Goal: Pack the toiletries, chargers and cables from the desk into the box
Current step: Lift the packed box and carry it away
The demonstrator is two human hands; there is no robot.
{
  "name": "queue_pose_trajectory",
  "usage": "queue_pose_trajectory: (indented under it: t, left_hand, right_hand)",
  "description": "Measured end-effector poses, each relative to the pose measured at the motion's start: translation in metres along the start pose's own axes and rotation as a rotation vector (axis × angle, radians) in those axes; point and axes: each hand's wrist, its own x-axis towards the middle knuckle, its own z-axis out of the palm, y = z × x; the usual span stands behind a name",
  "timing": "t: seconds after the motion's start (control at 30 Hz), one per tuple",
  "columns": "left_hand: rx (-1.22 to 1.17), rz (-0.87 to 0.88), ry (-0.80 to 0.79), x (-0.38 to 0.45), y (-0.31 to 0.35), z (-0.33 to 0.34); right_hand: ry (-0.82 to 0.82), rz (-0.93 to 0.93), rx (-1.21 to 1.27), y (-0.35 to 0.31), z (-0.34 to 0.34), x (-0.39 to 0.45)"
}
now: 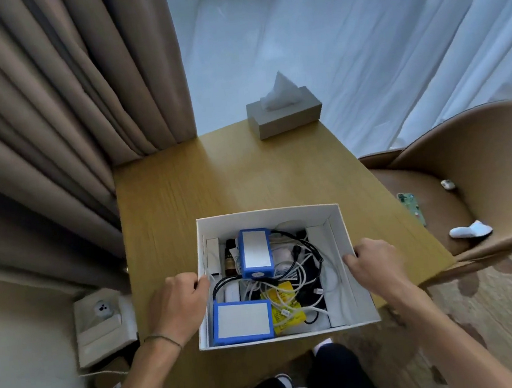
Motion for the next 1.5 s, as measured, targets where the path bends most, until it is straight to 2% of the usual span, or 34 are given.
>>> queue_pose_trajectory:
  t: [0.37,0.67,0.93,1.03,1.5]
  left_hand:
    - [0.067,0.351,-0.136,-0.006,0.04,-0.005]
    - [0.112,0.628,-0.306,-0.062,0.114,0.029]
    - [0.033,0.844,-0.457,-0.167,0.163,0.058]
    - [0.097,0.945,-0.455,-0.214,0.175,0.066]
    - [0.167,1.393,-0.542,-0.464,0.228,0.121]
  right_hand:
    - [0.139,0.338,0.145,0.05,-0.01,-0.119]
    - [0.213,0.653,0.259,0.126,0.007,-0.251]
    - [0.317,0.873,0.357,0.18,0.03,-0.402]
    - [0.349,0.947,0.43,0.194,0.044,-0.466]
    - [0.484,1.434,0.52,0.207,0.124,-0.773]
